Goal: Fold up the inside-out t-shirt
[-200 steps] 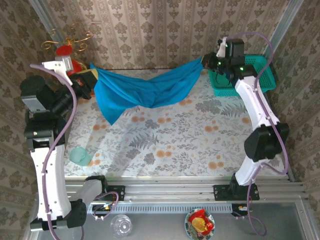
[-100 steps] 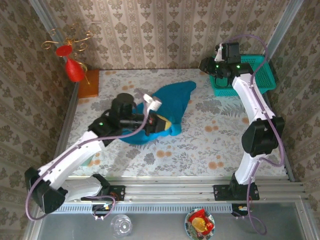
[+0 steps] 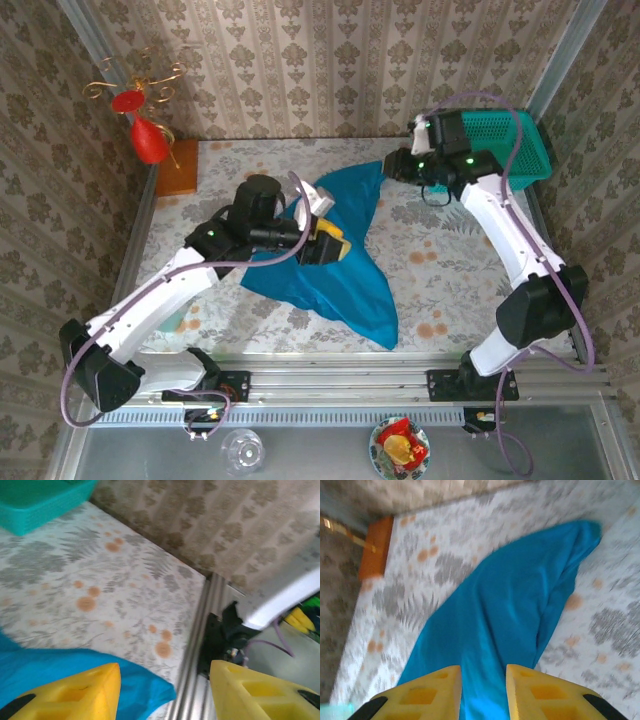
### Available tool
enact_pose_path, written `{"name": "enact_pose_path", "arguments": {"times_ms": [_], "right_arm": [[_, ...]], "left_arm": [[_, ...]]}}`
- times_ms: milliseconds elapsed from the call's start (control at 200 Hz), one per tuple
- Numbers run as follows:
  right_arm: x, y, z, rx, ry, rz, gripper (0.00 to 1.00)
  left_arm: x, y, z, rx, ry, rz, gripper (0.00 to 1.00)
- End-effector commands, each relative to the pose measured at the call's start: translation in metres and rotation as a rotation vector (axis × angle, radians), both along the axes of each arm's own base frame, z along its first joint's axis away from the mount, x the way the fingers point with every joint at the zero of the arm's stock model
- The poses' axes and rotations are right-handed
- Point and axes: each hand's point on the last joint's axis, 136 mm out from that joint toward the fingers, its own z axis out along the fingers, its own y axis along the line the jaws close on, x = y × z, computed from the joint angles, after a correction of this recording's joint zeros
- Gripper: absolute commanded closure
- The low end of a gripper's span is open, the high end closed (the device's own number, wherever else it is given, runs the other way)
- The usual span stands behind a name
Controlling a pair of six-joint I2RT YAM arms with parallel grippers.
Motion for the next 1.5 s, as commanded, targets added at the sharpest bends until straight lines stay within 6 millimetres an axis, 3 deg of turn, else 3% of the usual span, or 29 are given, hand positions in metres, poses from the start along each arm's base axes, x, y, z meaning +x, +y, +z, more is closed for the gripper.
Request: {"name": "enact_pose_path", "arguments": {"times_ms": [0,185,325,550,760,900,975,1170,1325,1495], "right_arm": [[-0.042,0.022,-0.031,-0.088,0.080,0.110,0.72],[-0.096,0.060,-0.081,-0.161,0.145,0.174,0.78],[-0.127,0.077,-0.122,-0.270,0.177,0.184,0.76],[-0.160,0.113,-0.173,-0.318,0.252,0.255,0.69],[-0.179,0.139,-0.210,-0.422,0.286,0.332,0.58],[-0.181,0.136,-0.231,-0.491,0.313,0.332,0.59],[-0.181,0.133,-0.234,-0.510,0.316,0.325,0.66],[-0.176,0.121,-0.206,-0.485,0.259,0.288,1.00],[-0.171,0.096,-0.177,-0.352,0.267,0.235,1.00],[-0.165,0.082,-0.154,-0.050,0.329,0.216,1.00]], "left_arm": [[0.032,0.039,0.002,0.029,-0.016,0.180,0.49],[0.084,0.115,-0.020,0.063,0.116,0.466,0.55],[0.103,0.159,-0.041,0.085,0.216,0.593,0.54],[0.104,0.183,-0.064,0.131,0.278,0.631,0.52],[0.103,0.181,-0.073,0.128,0.292,0.622,0.48],[0.102,0.182,-0.079,0.134,0.299,0.621,0.48],[0.101,0.181,-0.081,0.136,0.303,0.620,0.48],[0.096,0.166,-0.082,0.200,0.215,0.564,0.46],[0.085,0.129,-0.086,0.269,0.063,0.456,0.45],[0.071,0.084,-0.100,0.302,-0.086,0.339,0.45]]}}
